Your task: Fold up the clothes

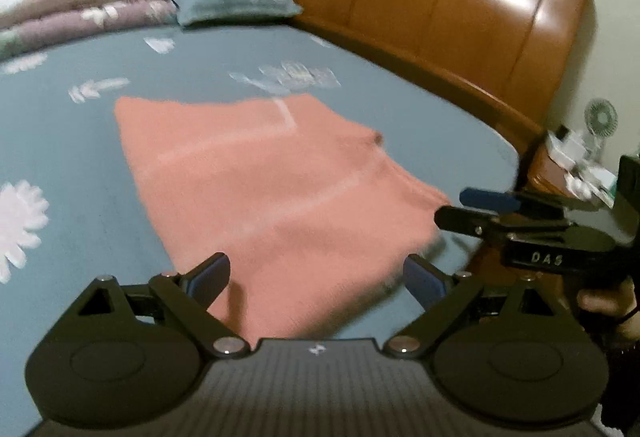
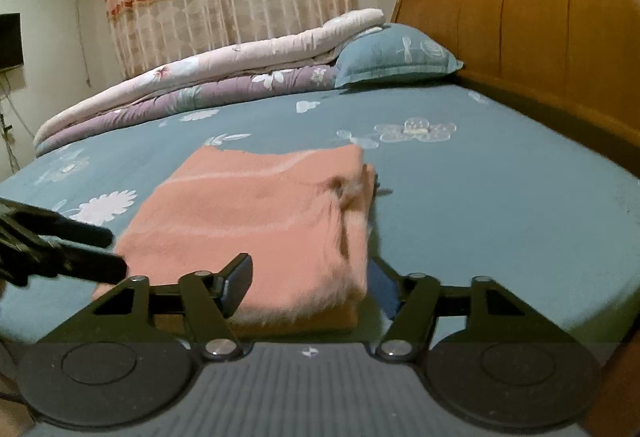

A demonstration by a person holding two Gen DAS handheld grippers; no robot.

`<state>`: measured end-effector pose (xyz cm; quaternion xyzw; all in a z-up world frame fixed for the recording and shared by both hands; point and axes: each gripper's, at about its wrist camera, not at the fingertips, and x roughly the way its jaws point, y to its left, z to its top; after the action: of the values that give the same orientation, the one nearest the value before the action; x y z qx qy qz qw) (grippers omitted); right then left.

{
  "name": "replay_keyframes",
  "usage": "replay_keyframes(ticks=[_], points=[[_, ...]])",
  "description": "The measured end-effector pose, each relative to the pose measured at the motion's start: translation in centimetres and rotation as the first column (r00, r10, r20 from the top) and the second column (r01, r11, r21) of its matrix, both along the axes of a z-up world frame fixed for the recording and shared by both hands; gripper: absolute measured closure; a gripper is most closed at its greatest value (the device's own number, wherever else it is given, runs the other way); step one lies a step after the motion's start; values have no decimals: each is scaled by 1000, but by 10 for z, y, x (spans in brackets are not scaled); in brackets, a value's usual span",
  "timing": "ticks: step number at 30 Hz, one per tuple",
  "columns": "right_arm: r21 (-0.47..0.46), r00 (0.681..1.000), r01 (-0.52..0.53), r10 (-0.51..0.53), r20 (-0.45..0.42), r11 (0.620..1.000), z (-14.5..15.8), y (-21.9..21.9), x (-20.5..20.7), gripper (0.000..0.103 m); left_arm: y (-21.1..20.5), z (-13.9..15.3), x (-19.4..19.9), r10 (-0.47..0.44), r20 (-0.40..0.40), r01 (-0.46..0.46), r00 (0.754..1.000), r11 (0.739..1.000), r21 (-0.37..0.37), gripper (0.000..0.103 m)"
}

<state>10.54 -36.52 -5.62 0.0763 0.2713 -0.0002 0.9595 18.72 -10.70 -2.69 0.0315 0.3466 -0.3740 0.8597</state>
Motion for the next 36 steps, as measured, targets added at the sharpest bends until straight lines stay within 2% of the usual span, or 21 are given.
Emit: replay_keyframes(ticks=[2, 5, 8, 10, 14, 17, 20, 25, 28, 30, 33, 36], points=[[-6, 1000, 3, -3, -9, 1000, -2, -3, 5, 65, 0, 2, 7, 13, 4, -13, 1000, 1000, -5, 9], [-15, 1000, 7, -7, -22, 1000, -5, -6, 12, 79, -3, 2, 13, 19, 28, -19, 999, 1000, -17, 9], [2, 1000, 6, -6, -28, 1000, -10, -13, 13, 78, -7, 2, 19, 20, 68, -17, 997, 999, -40, 9], [34, 1000, 5, -4, -27, 999, -11, -18, 11, 77, -11, -1, 28, 11, 62, -7, 998, 999, -54, 9], [73, 1000, 6, -3, -30, 997, 1, -24, 17, 72, -25, -12, 62, 25, -46, -25, 999, 1000, 3, 10], [68, 1000, 3, -2, -14, 998, 24, -25, 32, 70, -25, 2, 74, 21, -115, -22, 993, 1000, -9, 10], [70, 1000, -11, 10, 20, 997, 50, -27, 54, 64, -25, 24, 93, 47, -126, -48, 991, 999, -10, 9], [75, 998, -61, 63, -21, 995, 61, -24, 116, 64, -34, 47, 134, 98, -153, -100, 983, 995, -5, 9], [60, 993, -94, 97, -60, 994, 53, -21, 142, 64, -49, 42, 151, 76, -180, -77, 981, 997, 3, 9], [65, 987, -110, 117, -107, 992, 43, -20, 151, 64, -59, 31, 159, 82, -206, -76, 975, 996, 36, 9], [73, 981, -128, 137, -139, 989, 36, -21, 153, 64, -65, 4, 172, 128, -294, -113, 947, 991, 68, 9], [82, 973, -146, 158, -171, 986, 29, -23, 156, 63, -69, 1, 178, 138, -326, -127, 935, 990, 56, 4]])
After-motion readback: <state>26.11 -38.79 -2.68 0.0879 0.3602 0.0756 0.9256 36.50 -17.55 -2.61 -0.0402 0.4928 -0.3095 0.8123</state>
